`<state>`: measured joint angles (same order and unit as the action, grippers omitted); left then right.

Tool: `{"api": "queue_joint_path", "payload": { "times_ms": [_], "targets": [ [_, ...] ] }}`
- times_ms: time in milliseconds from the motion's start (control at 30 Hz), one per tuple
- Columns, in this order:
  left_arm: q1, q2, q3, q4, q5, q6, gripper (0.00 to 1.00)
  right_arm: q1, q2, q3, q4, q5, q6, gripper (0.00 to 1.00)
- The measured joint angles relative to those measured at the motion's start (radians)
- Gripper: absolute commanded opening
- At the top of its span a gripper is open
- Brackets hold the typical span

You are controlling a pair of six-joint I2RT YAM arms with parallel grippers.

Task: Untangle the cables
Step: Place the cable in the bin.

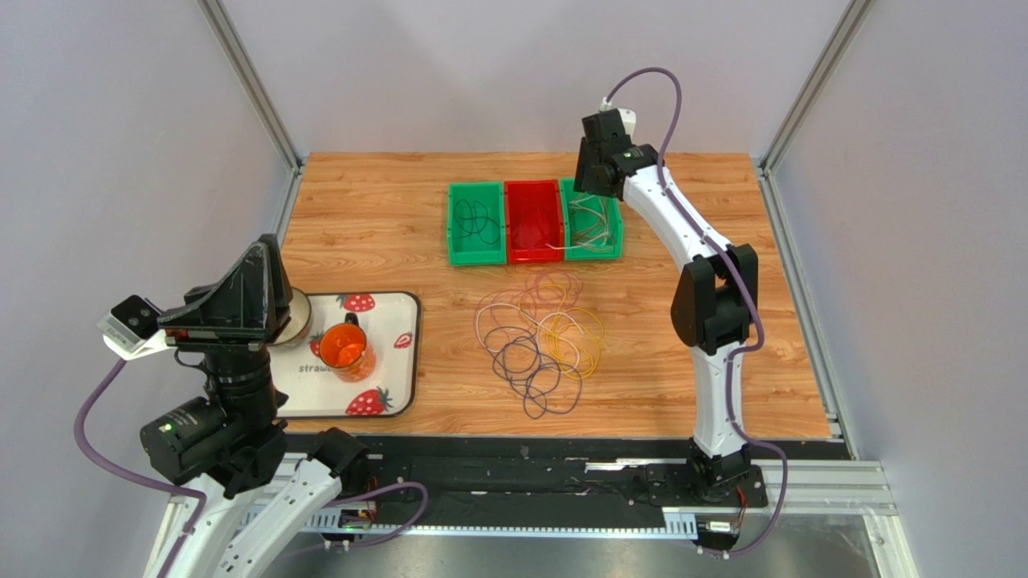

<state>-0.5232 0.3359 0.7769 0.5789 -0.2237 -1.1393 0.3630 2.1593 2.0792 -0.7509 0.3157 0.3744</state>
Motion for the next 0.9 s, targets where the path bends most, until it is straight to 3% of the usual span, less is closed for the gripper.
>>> {"api": "queue_joint_path", "payload": {
  "times_ms": [133, 233, 267, 367, 633, 900],
  "targets": [
    [0.0, 0.0, 0.0, 0.002, -0.003, 0.009, 0.4, 0.0, -0.022, -0.054, 0.004, 0.001, 0.008, 0.58],
    [0.0, 0.0, 0.0, 0.002, -0.003, 0.031, 0.7, 0.0, -0.045, -0.104, 0.003, 0.0, 0.017, 0.58],
    [0.0, 0.0, 0.0, 0.002, -0.001, 0.045, 0.88, 0.0, -0.056, -0.121, 0.002, 0.0, 0.02, 0.58],
    [0.0, 0.0, 0.005, -0.024, 0.008, 0.093, 0.9, 0.0, -0.101, -0.173, 0.001, -0.006, 0.03, 0.57],
    [0.0, 0.004, 0.029, -0.343, -0.074, 0.229, 0.94, 0.008, -0.282, -0.319, 0.009, -0.033, 0.066, 0.57],
    [0.0, 0.122, 0.036, -0.68, -0.099, 0.367, 0.95, 0.071, -0.502, -0.649, 0.067, -0.088, 0.123, 0.55]
  ]
}}
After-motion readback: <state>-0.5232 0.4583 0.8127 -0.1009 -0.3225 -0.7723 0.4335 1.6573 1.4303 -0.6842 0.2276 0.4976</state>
